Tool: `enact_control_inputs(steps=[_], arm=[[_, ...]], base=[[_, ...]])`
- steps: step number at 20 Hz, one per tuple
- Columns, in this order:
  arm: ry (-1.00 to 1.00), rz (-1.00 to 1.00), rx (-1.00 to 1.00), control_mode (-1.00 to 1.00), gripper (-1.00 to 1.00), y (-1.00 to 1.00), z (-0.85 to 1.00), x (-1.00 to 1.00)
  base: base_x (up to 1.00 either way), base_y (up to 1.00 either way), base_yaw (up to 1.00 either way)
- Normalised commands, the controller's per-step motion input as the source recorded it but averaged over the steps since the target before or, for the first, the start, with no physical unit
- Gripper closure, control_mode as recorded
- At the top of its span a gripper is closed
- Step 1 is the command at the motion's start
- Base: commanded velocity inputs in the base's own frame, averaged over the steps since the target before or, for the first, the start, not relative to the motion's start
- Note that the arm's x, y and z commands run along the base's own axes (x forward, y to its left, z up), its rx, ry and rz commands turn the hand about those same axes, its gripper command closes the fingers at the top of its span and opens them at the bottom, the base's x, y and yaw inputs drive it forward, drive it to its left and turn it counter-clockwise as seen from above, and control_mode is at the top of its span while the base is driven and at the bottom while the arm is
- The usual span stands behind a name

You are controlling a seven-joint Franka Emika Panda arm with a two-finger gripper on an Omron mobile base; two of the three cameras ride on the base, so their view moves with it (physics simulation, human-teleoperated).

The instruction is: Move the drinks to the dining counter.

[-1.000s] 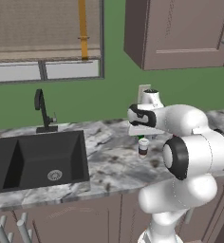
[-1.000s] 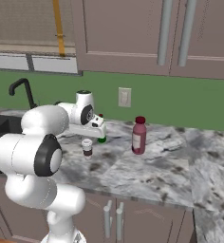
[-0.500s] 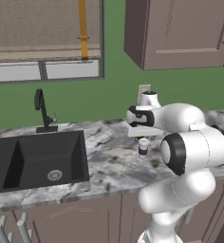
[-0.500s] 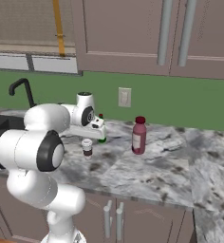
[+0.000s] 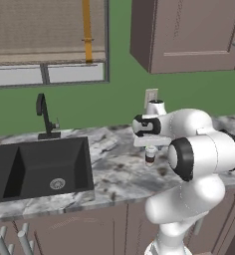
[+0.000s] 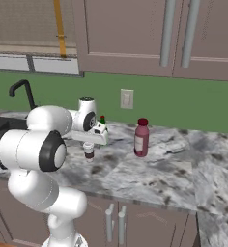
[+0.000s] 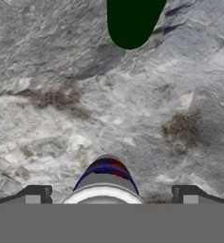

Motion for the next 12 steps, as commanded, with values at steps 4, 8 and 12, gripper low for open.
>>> enact_control_inputs(steps=[4, 8, 12], arm=[[0.0, 0.0, 0.0, -1.0, -1.0, 0.01, -0.01, -0.05], [0.0, 0.0, 0.0, -1.0, -1.0, 0.05, -0.01, -0.06], [0.0, 0.0, 0.0, -1.0, -1.0, 0.03, -0.03, -0.08]], base=[[0.0, 0.0, 0.0], [0.0, 0.0, 0.0], [0.0, 0.0, 0.0]])
